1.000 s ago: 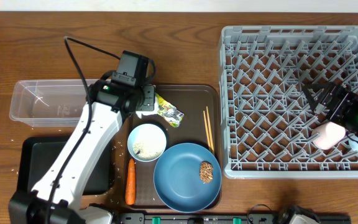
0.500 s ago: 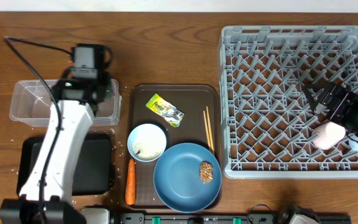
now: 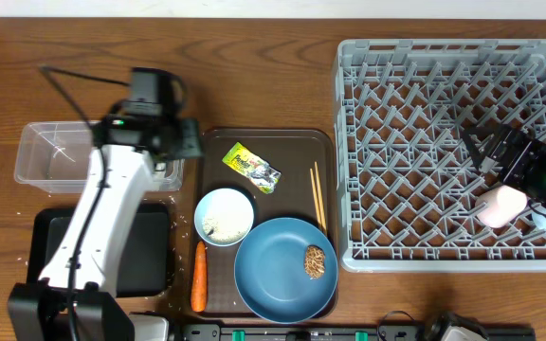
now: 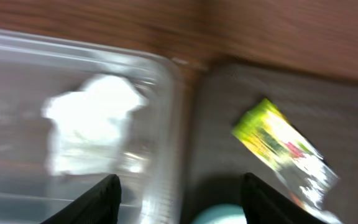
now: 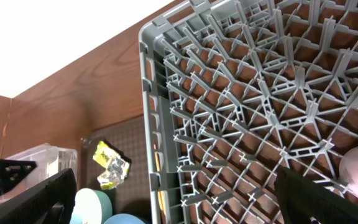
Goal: Sort waste into correct bins and load items into the dishwasher rack
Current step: 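Drop the tissue into the clear plastic bin with the left gripper, then grasp the Pandan cake wrapper and foil with the left gripper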
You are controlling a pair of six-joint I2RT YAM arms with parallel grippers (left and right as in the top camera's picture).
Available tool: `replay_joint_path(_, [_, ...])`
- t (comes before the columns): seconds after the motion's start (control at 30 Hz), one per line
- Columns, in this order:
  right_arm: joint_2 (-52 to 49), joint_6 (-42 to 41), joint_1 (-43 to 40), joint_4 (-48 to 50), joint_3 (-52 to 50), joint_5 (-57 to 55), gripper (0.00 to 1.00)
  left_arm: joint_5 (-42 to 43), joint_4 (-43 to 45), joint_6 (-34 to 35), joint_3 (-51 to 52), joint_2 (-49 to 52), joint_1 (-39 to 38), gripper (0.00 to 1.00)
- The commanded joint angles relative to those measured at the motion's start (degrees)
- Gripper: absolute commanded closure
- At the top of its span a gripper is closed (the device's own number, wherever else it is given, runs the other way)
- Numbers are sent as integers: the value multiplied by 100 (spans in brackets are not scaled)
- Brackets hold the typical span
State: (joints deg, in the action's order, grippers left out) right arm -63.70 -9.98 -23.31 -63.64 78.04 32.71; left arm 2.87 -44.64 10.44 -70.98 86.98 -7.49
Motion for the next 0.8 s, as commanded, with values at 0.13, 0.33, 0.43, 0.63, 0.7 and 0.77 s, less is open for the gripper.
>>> replay_joint_path(0.13, [-7, 85, 127, 66, 17, 7, 4, 251, 98, -238, 297, 372, -1193, 36])
replay_joint_path(0.33, [-7, 85, 127, 61, 17, 9, 4, 254, 289, -505, 321, 1097, -1801, 36])
replay_joint_path(0.43, [-7, 85, 127, 61, 17, 9, 3, 256, 332, -505, 321, 1381, -1921, 36])
replay_joint_path(0.63, [-7, 85, 127, 61, 17, 9, 4, 247, 435, -531, 321, 1692, -1991, 38])
replay_joint_path(0.7, [-7, 85, 127, 57, 17, 9, 4, 249, 479, -529, 321, 1790, -1991, 47])
replay_joint_path(0.77, [-7, 85, 127, 35, 17, 9, 3, 251, 490, -529, 323, 1869, -1991, 60])
